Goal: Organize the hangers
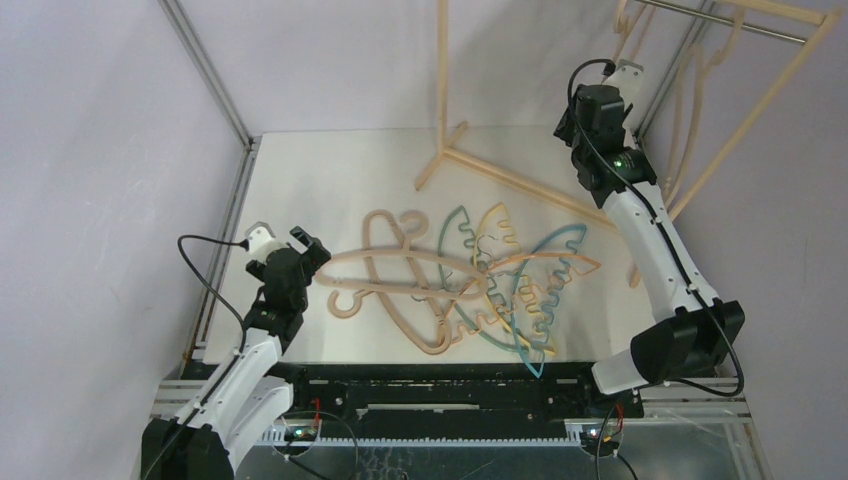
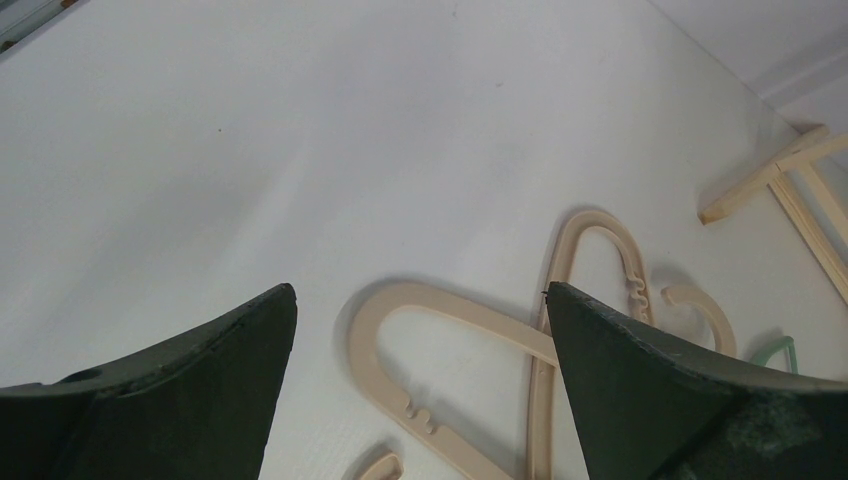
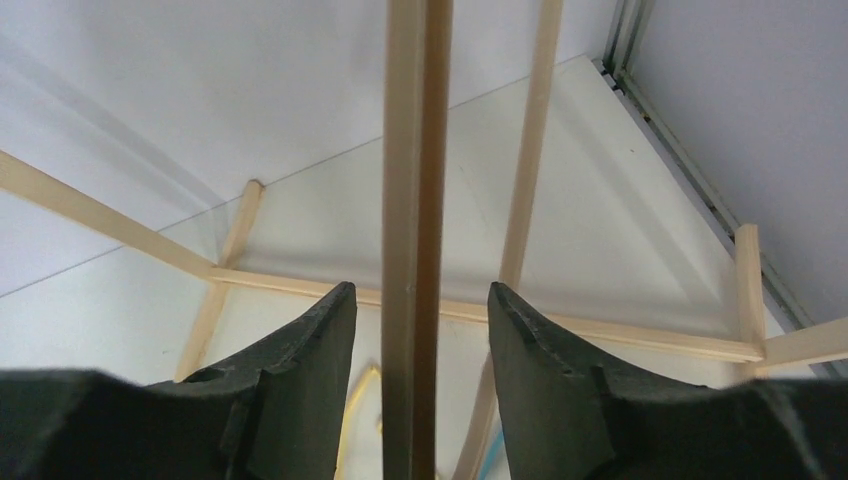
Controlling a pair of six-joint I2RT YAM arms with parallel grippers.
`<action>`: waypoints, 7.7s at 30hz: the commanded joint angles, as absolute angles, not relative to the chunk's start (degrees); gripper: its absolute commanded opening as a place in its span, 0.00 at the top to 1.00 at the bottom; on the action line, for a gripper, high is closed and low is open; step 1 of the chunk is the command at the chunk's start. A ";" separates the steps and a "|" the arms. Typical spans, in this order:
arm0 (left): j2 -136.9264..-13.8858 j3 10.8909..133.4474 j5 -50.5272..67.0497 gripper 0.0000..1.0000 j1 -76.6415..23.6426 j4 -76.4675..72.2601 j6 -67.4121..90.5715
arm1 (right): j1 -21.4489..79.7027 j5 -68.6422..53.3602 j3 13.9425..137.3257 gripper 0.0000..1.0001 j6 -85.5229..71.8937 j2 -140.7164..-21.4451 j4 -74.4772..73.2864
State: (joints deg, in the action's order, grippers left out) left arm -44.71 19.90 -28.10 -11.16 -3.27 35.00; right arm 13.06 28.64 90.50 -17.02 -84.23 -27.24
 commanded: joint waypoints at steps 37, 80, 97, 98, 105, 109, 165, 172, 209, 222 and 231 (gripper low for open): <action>-47.68 20.65 -27.51 0.00 -10.86 -6.56 34.97 | 64.60 46.62 65.67 0.00 5.99 -58.81 -19.23; -48.60 20.88 -27.42 0.00 -10.40 -6.35 35.60 | 39.43 6.14 58.54 0.26 0.03 -98.03 -10.87; -48.88 21.09 -27.42 0.00 -10.41 -6.35 35.77 | 43.56 4.83 58.79 1.00 -1.95 -87.06 -18.25; -48.60 21.09 -27.48 0.00 -10.41 -6.29 35.77 | 44.63 5.69 59.25 1.00 -2.01 -85.77 -19.64; -48.11 21.25 -27.07 0.01 -10.42 -6.06 36.13 | 55.00 21.39 65.81 1.00 -1.82 -79.29 -32.83; -48.08 21.28 -25.91 0.01 -10.38 -6.19 36.72 | 58.80 26.60 69.15 1.00 -2.48 -79.63 -38.67; -42.74 23.34 -15.64 0.01 -10.58 -6.18 38.10 | 72.18 46.28 61.13 1.00 -8.86 -66.90 -18.08; -41.15 23.55 -15.75 0.01 -10.82 -4.93 38.16 | 74.74 56.22 64.48 1.00 -3.83 -62.61 -17.06; -43.53 23.78 -10.28 0.00 -11.72 -7.67 41.00 | 48.89 71.92 95.24 1.00 51.52 -100.71 49.62; -44.63 23.62 -10.33 0.01 -11.77 -8.37 40.63 | 43.32 74.13 97.95 1.00 77.08 -107.06 63.45; -45.02 23.55 -10.99 0.01 -11.76 -8.24 40.36 | 38.33 74.22 98.53 1.00 69.35 -106.35 52.62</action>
